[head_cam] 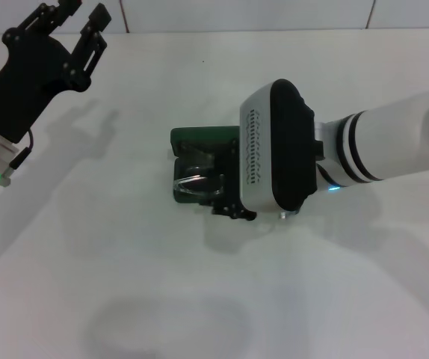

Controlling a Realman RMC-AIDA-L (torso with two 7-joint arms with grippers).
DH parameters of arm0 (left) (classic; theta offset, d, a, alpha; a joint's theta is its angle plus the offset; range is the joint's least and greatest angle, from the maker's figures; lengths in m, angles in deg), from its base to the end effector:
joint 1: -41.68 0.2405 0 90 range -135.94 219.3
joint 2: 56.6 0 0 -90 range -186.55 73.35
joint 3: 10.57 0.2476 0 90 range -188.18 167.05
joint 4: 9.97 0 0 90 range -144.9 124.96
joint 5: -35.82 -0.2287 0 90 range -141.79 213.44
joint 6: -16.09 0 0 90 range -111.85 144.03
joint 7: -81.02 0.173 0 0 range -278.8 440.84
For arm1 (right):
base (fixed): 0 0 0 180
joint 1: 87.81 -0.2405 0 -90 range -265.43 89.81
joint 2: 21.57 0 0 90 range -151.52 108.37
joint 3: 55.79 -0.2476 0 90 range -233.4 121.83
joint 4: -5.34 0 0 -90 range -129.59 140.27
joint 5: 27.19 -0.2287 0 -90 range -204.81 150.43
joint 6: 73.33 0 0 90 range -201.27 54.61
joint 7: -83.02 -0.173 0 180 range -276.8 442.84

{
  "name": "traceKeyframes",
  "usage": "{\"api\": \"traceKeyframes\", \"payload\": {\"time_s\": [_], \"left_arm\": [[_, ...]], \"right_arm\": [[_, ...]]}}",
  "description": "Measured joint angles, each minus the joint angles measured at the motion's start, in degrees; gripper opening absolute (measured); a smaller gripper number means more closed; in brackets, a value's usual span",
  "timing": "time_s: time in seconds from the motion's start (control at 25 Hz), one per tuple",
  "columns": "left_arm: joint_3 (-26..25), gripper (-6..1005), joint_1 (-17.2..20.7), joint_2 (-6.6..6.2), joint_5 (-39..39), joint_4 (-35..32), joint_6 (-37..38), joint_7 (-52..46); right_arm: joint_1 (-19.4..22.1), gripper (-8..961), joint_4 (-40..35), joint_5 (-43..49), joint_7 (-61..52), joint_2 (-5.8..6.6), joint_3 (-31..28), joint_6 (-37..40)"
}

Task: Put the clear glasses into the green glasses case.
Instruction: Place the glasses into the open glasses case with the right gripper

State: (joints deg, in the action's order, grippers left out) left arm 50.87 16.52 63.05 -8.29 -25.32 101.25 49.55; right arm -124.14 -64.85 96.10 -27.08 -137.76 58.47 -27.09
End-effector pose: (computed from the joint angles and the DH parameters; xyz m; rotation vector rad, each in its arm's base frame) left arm -0.2527 0.3604 0.0029 -1.8861 -0.2319 -1.1298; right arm 0.0936 0.3602 -0.1471 -2.8129 -0.3879 -0.1120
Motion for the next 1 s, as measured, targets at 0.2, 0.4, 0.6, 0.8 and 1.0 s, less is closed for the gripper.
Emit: {"api": "traceKeyframes", "payload": {"time_s": [0.2,0.4,0.6,0.8,1.0], "left_arm": [[0.0,428,-0.2,0.04,0.0,0.1,0.0,0.0],[0.0,428,0.0,0.04,0.0,0.1,0.0,-0.2],[0.0,428,0.1,0.01,0.0,0.1,0.0,-0.2],[0.0,428,0.1,0.06,0.0,0.1,0.0,-0.3],[0.0,428,0.1,0.07,-0.3,0.1,0.0,-0.3]], "right_arm": [[-1.5,365,2.0,-2.3,0.9,0.0,-0.4,1.9],[-2.0,366,3.2,-1.7,0.5,0.12,-5.5,8.4],[-2.3,366,4.6,1.3,-1.8,0.14,-10.5,12.0],[-3.6,367,7.2,3.0,-3.0,-0.04,-10.9,12.2],[-3.3,367,7.0,3.1,-3.5,0.03,-11.0,10.8]]}}
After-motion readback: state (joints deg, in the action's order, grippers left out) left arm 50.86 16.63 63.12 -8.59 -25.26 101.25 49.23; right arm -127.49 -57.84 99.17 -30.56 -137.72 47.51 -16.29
